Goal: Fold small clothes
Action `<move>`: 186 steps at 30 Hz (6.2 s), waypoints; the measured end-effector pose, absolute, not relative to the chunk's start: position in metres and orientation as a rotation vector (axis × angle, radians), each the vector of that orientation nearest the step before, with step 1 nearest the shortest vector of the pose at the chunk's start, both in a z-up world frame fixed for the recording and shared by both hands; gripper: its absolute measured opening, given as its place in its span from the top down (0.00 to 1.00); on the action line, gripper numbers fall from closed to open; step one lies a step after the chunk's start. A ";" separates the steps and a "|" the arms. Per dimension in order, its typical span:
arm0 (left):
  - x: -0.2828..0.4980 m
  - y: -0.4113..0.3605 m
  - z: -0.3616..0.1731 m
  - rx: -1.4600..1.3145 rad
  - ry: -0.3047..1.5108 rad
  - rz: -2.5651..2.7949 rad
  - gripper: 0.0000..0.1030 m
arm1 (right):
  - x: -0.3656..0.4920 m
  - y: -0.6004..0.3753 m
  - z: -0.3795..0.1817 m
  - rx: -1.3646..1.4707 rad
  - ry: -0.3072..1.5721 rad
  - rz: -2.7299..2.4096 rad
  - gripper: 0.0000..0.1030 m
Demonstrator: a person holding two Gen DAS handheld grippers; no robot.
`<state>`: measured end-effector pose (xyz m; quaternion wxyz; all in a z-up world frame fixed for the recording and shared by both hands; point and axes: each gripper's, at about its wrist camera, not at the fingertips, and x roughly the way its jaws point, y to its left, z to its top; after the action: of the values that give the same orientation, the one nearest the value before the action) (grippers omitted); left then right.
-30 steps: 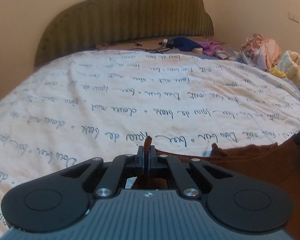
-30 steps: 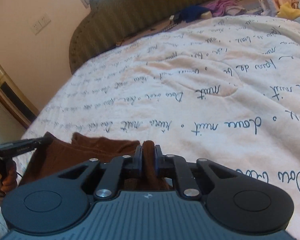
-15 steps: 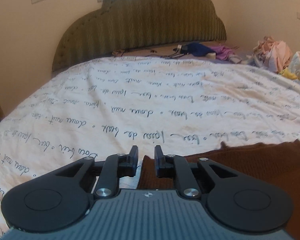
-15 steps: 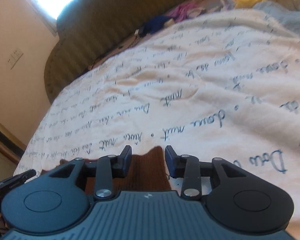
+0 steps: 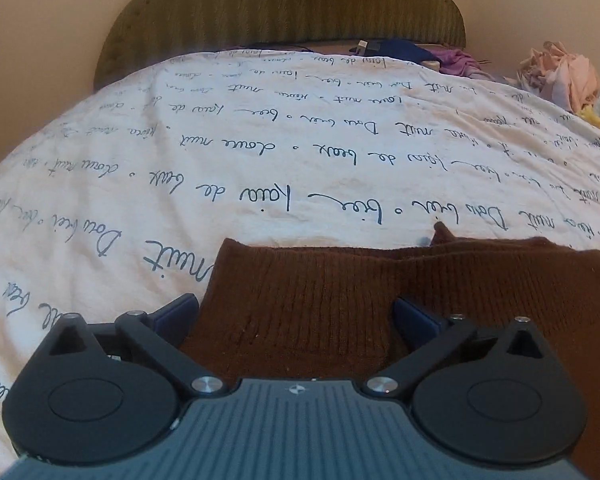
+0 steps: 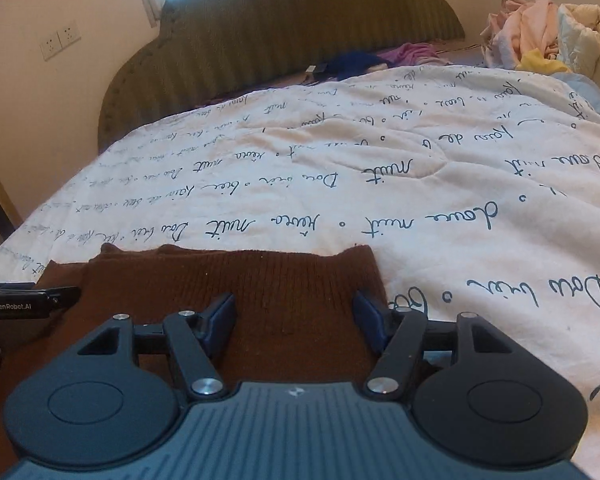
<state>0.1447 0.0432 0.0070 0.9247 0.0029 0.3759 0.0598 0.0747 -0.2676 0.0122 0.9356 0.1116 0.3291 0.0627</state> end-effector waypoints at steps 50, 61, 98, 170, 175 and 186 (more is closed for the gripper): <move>-0.037 0.000 0.008 0.123 0.689 -0.046 0.00 | -0.073 -0.202 0.020 0.047 0.692 0.112 0.13; -0.060 0.002 0.013 0.126 0.700 -0.071 0.02 | -0.077 -0.198 0.032 0.038 0.731 0.075 0.11; -0.125 0.078 0.044 -0.258 0.666 0.074 0.05 | -0.105 -0.203 0.043 0.097 0.650 0.140 0.00; -0.082 0.048 0.047 -0.162 0.618 0.131 0.92 | 0.060 -0.059 0.107 0.186 0.985 0.714 0.00; -0.081 0.036 0.042 -0.118 0.616 0.106 0.92 | 0.087 0.001 0.083 0.069 1.174 0.807 0.00; -0.073 0.032 0.045 -0.072 0.603 0.077 0.92 | 0.100 0.027 0.052 -0.257 1.188 0.768 0.64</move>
<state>-0.0727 0.0316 0.0451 0.9535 -0.0354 0.2968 0.0381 0.1000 0.0271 0.0520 0.7525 -0.1178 0.5443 0.3516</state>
